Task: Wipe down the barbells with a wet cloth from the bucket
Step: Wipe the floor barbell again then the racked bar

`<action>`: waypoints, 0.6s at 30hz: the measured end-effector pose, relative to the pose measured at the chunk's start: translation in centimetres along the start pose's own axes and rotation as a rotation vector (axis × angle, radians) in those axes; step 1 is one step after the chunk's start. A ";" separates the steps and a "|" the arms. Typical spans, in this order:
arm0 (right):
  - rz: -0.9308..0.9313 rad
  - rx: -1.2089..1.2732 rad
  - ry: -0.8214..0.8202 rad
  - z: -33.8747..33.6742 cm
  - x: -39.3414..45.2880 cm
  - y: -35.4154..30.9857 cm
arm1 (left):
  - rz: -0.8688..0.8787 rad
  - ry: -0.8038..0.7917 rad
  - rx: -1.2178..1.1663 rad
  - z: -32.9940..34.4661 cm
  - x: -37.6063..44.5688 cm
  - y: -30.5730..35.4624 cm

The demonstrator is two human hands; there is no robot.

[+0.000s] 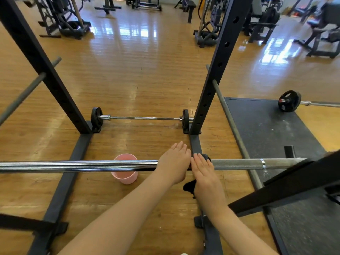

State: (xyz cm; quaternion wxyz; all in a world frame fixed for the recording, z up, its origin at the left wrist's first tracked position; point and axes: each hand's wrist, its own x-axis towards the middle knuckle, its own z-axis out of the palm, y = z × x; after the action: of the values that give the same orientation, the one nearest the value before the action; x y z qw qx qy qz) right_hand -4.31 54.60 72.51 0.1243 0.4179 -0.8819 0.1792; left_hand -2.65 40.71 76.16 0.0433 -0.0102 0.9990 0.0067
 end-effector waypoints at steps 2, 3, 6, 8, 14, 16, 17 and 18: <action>0.004 -0.002 0.017 -0.6 -0.5 1.4 | -0.026 0.111 0.078 0.6 -0.7 0.2; 0.045 -0.004 0.033 -1.0 -0.8 2.1 | -0.052 0.161 0.104 0.7 -1.1 0.4; 0.140 -0.006 0.110 -1.0 -0.7 2.5 | -0.088 0.239 0.072 1.4 -1.7 0.8; 0.117 -0.011 0.151 -0.2 -0.5 1.3 | -0.067 0.256 0.066 1.8 -1.6 0.8; 0.026 0.045 0.105 -0.6 -1.6 1.8 | -0.043 0.084 0.030 0.2 -1.4 0.5; 0.085 0.052 0.160 -1.1 -1.2 2.2 | -0.042 0.033 0.004 -0.1 -0.9 0.1; 0.100 0.055 0.163 -0.9 -0.9 1.9 | -0.039 0.014 -0.003 -0.2 -0.7 0.0; 0.089 0.052 0.147 -0.4 -0.5 1.4 | -0.028 -0.006 -0.015 -0.1 -0.6 0.0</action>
State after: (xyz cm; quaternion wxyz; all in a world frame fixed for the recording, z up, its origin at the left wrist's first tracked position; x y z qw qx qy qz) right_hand -5.03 55.97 72.42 0.1699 0.3669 -0.8832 0.2376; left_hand -2.06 40.69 76.33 0.0463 -0.0244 0.9985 0.0138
